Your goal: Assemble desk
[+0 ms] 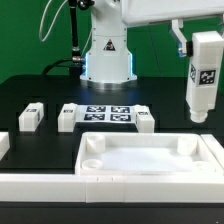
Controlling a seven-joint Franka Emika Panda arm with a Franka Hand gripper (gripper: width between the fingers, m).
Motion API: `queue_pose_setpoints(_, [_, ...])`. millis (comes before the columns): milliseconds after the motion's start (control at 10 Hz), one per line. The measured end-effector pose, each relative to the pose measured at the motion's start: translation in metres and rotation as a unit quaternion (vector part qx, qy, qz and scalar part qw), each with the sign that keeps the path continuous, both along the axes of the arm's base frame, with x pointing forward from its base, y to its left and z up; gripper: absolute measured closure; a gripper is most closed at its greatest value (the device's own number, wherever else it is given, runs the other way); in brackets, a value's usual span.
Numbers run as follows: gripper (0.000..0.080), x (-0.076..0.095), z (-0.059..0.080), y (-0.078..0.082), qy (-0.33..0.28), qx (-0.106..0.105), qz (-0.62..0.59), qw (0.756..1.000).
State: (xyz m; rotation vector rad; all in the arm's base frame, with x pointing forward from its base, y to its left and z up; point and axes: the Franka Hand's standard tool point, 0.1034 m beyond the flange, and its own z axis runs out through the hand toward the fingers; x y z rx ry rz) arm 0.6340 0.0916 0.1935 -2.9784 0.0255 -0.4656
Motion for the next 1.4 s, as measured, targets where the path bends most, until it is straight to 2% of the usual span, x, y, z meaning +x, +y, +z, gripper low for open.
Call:
queue_pose_setpoints(100, [0.0511,0.001,0.005,0.011,-0.032,0.006,-0.006,0.999])
queue_pose_setpoints(400, [0.0511,-0.001,0.0,0.01,-0.095,0.007,-0.008,0.995])
queue_pose_setpoints(600, [0.0511,-0.004,-0.01,0.01,-0.084,-0.003,0.006,0.996])
queue_pose_setpoints(800, [0.0511,-0.005,-0.027,0.005,-0.083,-0.016,0.019,0.996])
queue_pose_setpoints(1100, [0.0511,-0.003,-0.042,-0.002,-0.078,-0.019,0.02,0.997])
queue_pose_setpoints(1400, [0.0511,0.001,-0.052,0.002,-0.074,-0.017,0.021,0.997])
